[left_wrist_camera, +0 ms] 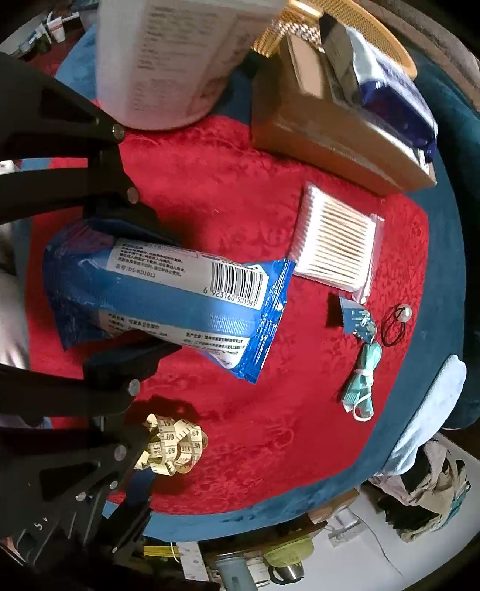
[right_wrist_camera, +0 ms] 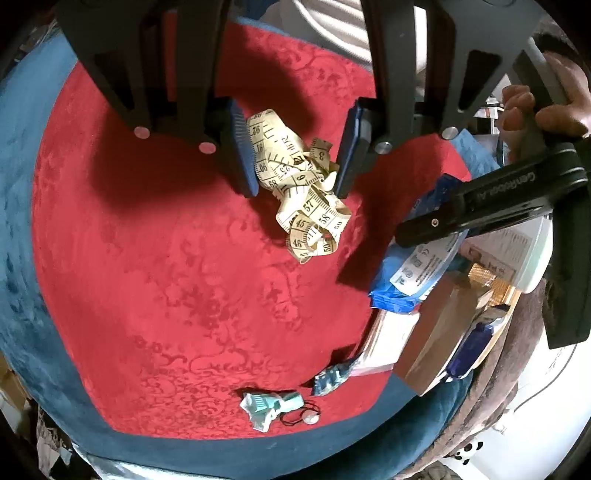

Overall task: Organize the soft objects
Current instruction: 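Carry the blue packet and tape measure in both tools over the orange basket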

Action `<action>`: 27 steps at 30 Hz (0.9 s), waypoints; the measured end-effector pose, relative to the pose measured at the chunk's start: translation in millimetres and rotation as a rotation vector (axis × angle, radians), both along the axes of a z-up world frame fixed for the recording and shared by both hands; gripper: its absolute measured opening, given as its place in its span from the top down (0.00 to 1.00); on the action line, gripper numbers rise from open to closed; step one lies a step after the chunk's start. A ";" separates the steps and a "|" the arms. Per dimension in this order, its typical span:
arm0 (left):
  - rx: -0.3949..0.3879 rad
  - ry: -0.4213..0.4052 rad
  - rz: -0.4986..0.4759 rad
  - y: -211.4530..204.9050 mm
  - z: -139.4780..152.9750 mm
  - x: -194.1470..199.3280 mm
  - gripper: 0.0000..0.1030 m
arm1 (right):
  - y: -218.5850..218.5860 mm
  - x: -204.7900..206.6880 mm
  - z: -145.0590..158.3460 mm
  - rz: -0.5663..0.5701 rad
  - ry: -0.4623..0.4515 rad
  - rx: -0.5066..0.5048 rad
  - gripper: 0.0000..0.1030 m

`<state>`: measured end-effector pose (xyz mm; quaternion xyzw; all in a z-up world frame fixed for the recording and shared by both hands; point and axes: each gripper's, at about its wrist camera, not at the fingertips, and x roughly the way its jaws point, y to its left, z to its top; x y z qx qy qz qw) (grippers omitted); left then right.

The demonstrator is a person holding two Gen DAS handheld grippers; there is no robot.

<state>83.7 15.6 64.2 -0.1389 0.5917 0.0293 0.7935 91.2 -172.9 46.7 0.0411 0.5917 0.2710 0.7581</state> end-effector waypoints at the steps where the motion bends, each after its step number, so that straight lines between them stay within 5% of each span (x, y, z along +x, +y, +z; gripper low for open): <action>1: 0.006 -0.004 -0.003 0.0 2.0 -2.7 0.52 | 0.1 -2.8 2.4 0.000 -0.002 0.000 0.58; 27: -0.005 -0.113 0.022 28.8 55.4 -63.1 0.52 | 35.2 -36.0 51.5 0.033 -0.093 -0.029 0.58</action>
